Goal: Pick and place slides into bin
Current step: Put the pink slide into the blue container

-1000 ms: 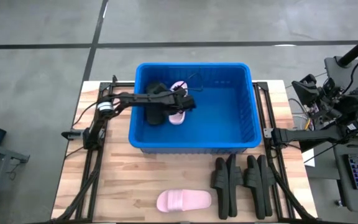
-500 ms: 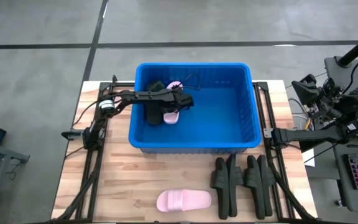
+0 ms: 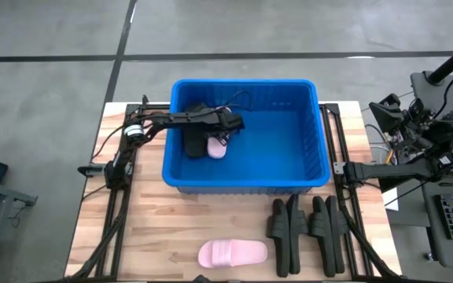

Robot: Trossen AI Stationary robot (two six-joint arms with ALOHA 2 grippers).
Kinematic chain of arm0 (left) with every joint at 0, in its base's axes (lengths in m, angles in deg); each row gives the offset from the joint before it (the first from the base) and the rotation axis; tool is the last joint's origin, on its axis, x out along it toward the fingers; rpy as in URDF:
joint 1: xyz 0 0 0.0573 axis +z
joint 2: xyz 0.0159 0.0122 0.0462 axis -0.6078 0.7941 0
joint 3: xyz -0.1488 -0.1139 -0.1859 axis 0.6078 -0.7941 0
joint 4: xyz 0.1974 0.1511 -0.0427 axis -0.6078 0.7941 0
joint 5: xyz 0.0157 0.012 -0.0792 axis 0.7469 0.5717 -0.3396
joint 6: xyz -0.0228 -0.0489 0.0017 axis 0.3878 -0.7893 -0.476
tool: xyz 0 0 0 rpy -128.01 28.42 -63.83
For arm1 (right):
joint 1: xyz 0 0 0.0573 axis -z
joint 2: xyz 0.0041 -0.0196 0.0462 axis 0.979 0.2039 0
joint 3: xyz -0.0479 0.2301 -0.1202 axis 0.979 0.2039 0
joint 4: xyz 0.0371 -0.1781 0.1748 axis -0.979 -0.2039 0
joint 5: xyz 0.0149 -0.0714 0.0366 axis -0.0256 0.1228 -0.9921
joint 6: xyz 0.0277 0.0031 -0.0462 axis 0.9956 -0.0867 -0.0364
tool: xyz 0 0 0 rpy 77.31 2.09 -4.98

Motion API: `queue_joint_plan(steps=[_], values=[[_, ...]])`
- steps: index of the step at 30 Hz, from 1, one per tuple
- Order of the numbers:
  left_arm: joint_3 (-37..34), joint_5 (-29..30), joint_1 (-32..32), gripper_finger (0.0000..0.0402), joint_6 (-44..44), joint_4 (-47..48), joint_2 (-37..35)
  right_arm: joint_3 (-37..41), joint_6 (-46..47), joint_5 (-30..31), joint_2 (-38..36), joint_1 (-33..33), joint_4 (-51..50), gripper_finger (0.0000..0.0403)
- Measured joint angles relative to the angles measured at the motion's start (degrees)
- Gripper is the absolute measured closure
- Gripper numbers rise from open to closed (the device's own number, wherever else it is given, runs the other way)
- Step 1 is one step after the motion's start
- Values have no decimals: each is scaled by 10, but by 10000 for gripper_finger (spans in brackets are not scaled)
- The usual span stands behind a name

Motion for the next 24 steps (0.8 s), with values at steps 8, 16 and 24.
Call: queue_joint_plan(steps=[8, 16, 24], values=[[44, -126, 2, 98, 84, 12, -5, 0, -1, 0, 0, 0, -1, 374], [96, -154, -8, 95, 135, 22, -13, 0, -3, 0, 0, 0, -1, 374], [100, -153, -10, 95, 133, 58, -13, 0, -2, 0, 0, 0, -12, 374]])
